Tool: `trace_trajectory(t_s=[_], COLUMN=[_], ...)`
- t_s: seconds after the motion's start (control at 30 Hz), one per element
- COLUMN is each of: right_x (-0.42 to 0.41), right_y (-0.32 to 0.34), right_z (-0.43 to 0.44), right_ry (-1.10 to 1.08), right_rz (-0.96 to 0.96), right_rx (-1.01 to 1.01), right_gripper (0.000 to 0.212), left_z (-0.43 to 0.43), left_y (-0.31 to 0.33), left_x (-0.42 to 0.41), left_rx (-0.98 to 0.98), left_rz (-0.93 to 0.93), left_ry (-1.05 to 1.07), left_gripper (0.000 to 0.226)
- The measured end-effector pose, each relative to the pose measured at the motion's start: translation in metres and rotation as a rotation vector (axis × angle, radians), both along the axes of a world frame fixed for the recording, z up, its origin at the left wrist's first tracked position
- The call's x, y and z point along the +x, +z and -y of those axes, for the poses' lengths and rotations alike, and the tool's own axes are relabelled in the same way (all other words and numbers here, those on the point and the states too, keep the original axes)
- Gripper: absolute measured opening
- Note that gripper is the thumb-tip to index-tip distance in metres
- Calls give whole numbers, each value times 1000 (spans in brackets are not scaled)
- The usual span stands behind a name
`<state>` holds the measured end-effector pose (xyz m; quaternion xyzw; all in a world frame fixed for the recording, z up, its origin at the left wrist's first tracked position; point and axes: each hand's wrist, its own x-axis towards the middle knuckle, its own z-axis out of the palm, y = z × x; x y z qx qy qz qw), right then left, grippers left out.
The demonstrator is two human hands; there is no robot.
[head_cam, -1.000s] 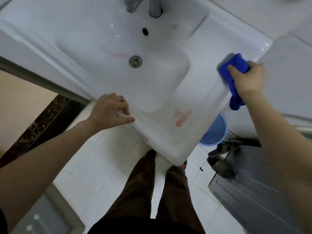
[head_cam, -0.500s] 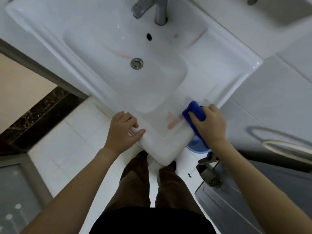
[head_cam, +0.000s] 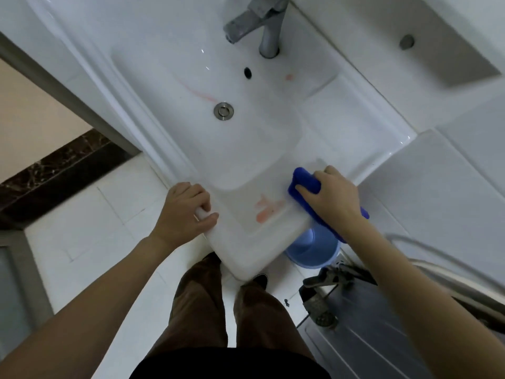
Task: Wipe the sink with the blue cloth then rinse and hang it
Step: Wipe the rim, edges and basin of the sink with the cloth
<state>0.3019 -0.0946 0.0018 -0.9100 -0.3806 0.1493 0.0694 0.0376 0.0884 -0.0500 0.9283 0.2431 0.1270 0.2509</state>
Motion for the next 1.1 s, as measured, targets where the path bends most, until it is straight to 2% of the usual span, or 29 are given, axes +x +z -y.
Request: trace_trajectory(t_s=[0.13,0.2,0.27,0.33,0.4,0.5,0.57,0.63,0.73,0.77,0.83,0.9,1.0,1.1], right_x=[56,79,75,38,-28,-119,-112,-59,44,58,37,-30,-124,-118], right_y=[0,-12,-27,-44,-52,-51,-56,-60,-59,-57,-58,-61,-58,-56], right_z=[-42,-58,-69,-75,-76,-68,-68,-74,-78,-76,-78,-84,-81,-64], right_ry=[-227,-246,-228,-188,-94,182,282,206,-137,-218,-257,-186,39,239], right_rz=[-200,-143,-15,47,-15,-128,-108,8,174,208,227,146,-13,-15], right_rx=[291,268,178,167,195,225,252,232,218,227,231,253,258,257], right_gripper=[39,37,44,50,47,39,40,46,51,51,47,41,34,35], left_z=[-2,-3,-4,-4,-4,-3,-3,-4,-3,-4,-3,-3,-3,-5], left_y=[-8,-14,-20,-21,-19,-15,-16,-20,-23,-23,-21,-18,-15,-18], left_x=[0,0,-1,0,1,0,1,0,0,0,1,1,0,-1], left_rx=[67,79,84,77,65,60,62,63,80,80,77,73,78,89], left_rz=[-4,-11,-6,-6,-10,-25,-17,6,38,46,52,45,20,45], left_ry=[9,26,24,28,44,22,16,29,34,27,21,22,-19,-22], left_gripper=[28,28,27,27,26,26,27,27,27,28,29,30,29,30])
